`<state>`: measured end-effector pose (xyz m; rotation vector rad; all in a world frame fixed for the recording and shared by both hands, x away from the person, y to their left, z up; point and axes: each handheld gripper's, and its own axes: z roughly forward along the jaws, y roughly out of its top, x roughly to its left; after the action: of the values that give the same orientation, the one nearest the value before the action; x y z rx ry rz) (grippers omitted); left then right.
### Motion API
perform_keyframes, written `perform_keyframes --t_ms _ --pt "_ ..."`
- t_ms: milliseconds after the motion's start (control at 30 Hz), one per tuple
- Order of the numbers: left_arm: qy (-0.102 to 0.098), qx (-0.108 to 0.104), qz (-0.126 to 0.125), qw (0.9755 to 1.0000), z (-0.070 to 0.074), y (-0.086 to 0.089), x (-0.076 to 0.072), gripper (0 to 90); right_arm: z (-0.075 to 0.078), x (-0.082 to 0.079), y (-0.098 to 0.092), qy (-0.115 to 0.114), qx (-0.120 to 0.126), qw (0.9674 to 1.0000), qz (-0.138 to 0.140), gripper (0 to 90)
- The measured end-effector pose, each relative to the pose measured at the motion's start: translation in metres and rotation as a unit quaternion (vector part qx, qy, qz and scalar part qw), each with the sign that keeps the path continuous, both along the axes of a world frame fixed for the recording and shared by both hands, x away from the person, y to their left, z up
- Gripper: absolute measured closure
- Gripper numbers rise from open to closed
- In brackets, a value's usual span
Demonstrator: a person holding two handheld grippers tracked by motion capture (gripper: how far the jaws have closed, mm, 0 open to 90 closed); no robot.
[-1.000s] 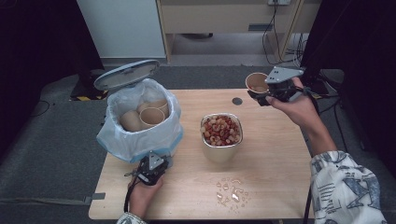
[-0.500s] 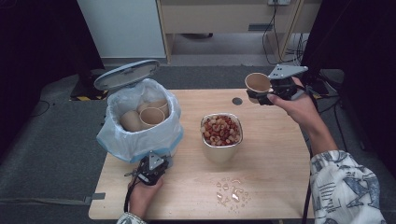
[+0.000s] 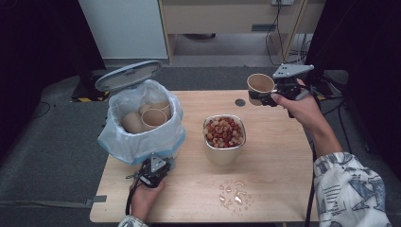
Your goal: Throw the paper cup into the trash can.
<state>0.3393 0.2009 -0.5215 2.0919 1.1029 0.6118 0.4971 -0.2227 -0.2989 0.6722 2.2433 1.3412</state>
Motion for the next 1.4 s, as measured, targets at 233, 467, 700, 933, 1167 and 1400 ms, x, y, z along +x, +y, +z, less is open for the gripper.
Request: perform_keyframes --t_ms 233,467,700,933,1167,1400 --pt "0.000 0.000 0.000 1.0000 0.000 0.000 0.000 85.3 0.004 0.000 0.012 0.011 0.011 0.9998 0.016 32.8" --pt "0.000 0.000 -0.001 1.0000 0.000 0.000 0.000 85.2 0.007 0.000 0.024 0.016 0.013 0.9995 0.025 32.8" --pt "0.001 0.000 -0.001 1.0000 0.000 0.000 0.000 85.2 0.007 0.000 0.035 0.024 0.017 0.9990 0.033 32.7" --pt "0.001 0.000 -0.001 1.0000 0.000 0.000 0.000 85.3 0.008 0.000 0.046 0.032 0.022 0.9985 0.039 32.8" --pt "0.001 0.000 -0.001 1.0000 0.000 0.000 0.000 85.2 0.010 0.000 0.057 0.039 0.026 0.9978 0.046 32.7" --pt "0.001 0.000 -0.001 1.0000 0.000 0.000 0.000 85.1 0.012 0.000 0.067 0.045 0.030 0.9972 0.053 32.8"
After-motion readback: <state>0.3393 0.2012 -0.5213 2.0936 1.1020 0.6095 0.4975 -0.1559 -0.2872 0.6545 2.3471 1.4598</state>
